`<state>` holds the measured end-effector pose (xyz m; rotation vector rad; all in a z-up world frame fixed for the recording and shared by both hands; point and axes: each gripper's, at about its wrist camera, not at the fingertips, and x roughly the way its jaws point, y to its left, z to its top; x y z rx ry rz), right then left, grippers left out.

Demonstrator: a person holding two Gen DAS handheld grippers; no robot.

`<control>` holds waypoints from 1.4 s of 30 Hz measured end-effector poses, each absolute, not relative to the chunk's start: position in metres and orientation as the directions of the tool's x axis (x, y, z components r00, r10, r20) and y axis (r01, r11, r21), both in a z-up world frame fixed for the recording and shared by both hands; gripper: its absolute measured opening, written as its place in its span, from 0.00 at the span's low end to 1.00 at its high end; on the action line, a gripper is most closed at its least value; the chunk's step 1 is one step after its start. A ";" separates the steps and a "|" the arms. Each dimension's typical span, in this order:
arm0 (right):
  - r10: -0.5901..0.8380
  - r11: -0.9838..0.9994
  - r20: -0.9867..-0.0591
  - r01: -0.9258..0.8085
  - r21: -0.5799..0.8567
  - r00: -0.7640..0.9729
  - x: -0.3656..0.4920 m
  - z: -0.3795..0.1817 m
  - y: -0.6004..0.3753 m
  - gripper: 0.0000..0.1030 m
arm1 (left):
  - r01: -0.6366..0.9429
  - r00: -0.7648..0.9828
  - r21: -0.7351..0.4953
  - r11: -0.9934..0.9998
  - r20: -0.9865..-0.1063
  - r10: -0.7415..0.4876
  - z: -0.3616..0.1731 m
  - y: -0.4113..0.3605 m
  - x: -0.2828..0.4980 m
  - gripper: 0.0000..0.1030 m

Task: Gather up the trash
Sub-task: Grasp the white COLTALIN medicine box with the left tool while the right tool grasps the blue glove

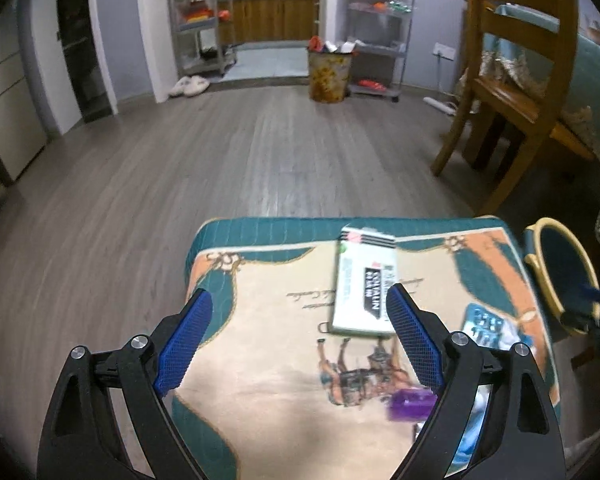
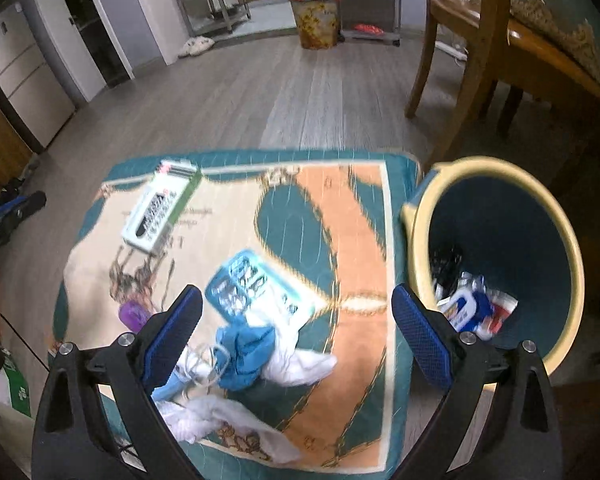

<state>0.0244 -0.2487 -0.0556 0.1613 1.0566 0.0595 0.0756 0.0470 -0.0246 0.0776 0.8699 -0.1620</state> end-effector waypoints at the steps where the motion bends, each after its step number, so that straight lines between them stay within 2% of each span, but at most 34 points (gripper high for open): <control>1: 0.130 0.986 -0.867 0.033 0.166 0.481 0.023 -0.061 -0.246 0.91 | 0.166 0.626 -0.002 0.986 -0.773 -0.107 -0.030 0.048 0.079 0.86; 6: 0.175 0.982 -0.888 -0.017 0.186 0.425 0.018 -0.081 -0.222 0.89 | 0.179 0.607 -0.002 0.984 -0.787 -0.112 -0.046 0.040 0.090 0.86; 7: 0.183 0.982 -0.890 -0.036 0.186 0.417 0.018 -0.084 -0.216 0.86 | 0.187 0.602 0.002 0.982 -0.790 -0.114 -0.050 0.037 0.092 0.86; 12: 0.218 0.976 -0.904 -0.083 0.201 0.369 0.022 -0.099 -0.205 0.54 | 0.234 0.567 0.019 0.972 -0.815 -0.121 -0.073 0.017 0.103 0.86; 13: 0.228 0.974 -0.905 -0.093 0.208 0.360 0.023 -0.101 -0.204 0.37 | 0.238 0.561 0.018 0.971 -0.818 -0.123 -0.076 0.014 0.105 0.86; 14: 0.231 0.973 -0.906 -0.098 0.209 0.356 0.023 -0.102 -0.203 0.28 | 0.241 0.555 0.019 0.970 -0.823 -0.122 -0.080 0.011 0.108 0.86; 15: 0.231 0.973 -0.904 -0.103 0.208 0.359 0.023 -0.101 -0.203 0.14 | 0.242 0.552 0.018 0.970 -0.825 -0.123 -0.082 0.008 0.110 0.86; 16: 0.236 0.972 -0.897 -0.110 0.209 0.374 0.022 -0.096 -0.205 0.09 | 0.245 0.548 0.014 0.970 -0.827 -0.127 -0.084 0.005 0.113 0.86; 19: 0.257 0.966 -0.874 -0.137 0.220 0.412 0.021 -0.081 -0.209 0.04 | 0.253 0.543 0.011 0.967 -0.829 -0.133 -0.089 -0.003 0.120 0.86; 25: 0.331 0.943 -0.837 -0.137 0.302 0.436 0.027 -0.060 -0.226 0.04 | 0.277 0.535 0.013 0.961 -0.833 -0.143 -0.100 -0.022 0.131 0.86; 27: 0.312 0.950 -0.853 -0.128 0.284 0.419 0.030 -0.066 -0.227 0.08 | 0.287 0.529 0.021 0.958 -0.837 -0.140 -0.105 -0.026 0.133 0.86; 28: 0.293 0.956 -0.867 -0.125 0.265 0.403 0.030 -0.071 -0.226 0.17 | 0.291 0.524 0.023 0.957 -0.840 -0.139 -0.109 -0.028 0.135 0.86; 29: 0.292 0.957 -0.873 -0.122 0.265 0.390 0.031 -0.076 -0.225 0.31 | 0.293 0.520 0.030 0.956 -0.844 -0.132 -0.113 -0.030 0.136 0.86; 31: 0.298 0.955 -0.881 -0.114 0.276 0.367 0.031 -0.083 -0.224 0.45 | 0.294 0.500 0.028 0.956 -0.856 -0.129 -0.120 -0.032 0.139 0.86; 39: 0.293 0.955 -0.894 -0.142 0.259 0.339 0.031 -0.097 -0.214 0.45 | 0.306 0.447 0.015 0.952 -0.885 -0.130 -0.139 -0.040 0.148 0.86; 42: 0.280 0.959 -0.902 -0.146 0.245 0.329 0.032 -0.102 -0.213 0.45 | 0.323 0.439 0.065 0.944 -0.894 -0.089 -0.146 -0.050 0.147 0.86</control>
